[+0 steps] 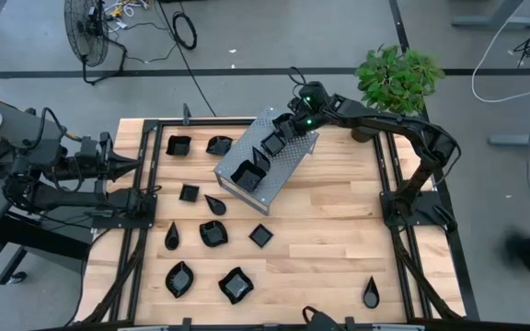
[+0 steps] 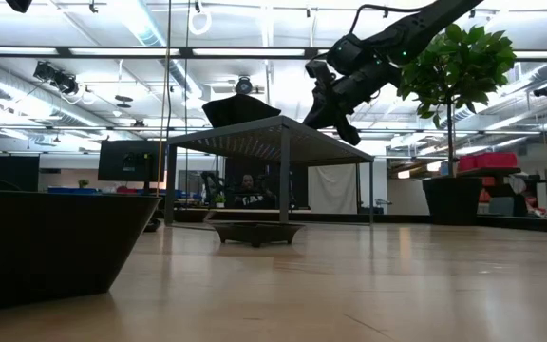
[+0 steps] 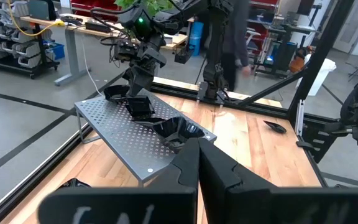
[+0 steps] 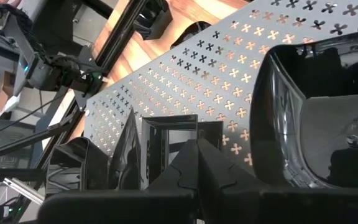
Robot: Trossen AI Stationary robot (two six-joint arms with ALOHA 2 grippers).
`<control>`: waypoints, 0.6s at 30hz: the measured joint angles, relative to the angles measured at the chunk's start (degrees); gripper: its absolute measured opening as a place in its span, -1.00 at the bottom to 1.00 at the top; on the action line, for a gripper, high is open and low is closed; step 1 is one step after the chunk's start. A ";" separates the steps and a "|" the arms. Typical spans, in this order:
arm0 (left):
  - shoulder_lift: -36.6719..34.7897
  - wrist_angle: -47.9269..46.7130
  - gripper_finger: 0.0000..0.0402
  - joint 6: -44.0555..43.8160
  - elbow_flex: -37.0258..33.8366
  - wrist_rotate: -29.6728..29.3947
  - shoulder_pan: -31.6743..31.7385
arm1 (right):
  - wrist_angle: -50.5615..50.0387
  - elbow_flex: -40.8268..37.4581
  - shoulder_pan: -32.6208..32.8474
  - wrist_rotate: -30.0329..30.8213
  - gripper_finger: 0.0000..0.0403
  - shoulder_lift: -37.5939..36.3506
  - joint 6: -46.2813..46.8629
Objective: Pick & Place Mini shaped plates
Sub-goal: Stack the black square shape plate on top of the black square shape plate on the shelf
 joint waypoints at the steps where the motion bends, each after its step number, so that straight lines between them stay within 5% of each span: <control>1: 0.00 0.00 -0.97 -0.03 0.02 0.01 0.02 | 0.01 0.00 0.00 0.00 -1.00 0.00 -0.08; 18: 0.00 0.00 -0.97 -0.01 0.02 0.00 0.02 | 0.20 0.00 0.00 1.46 -0.86 0.00 -0.18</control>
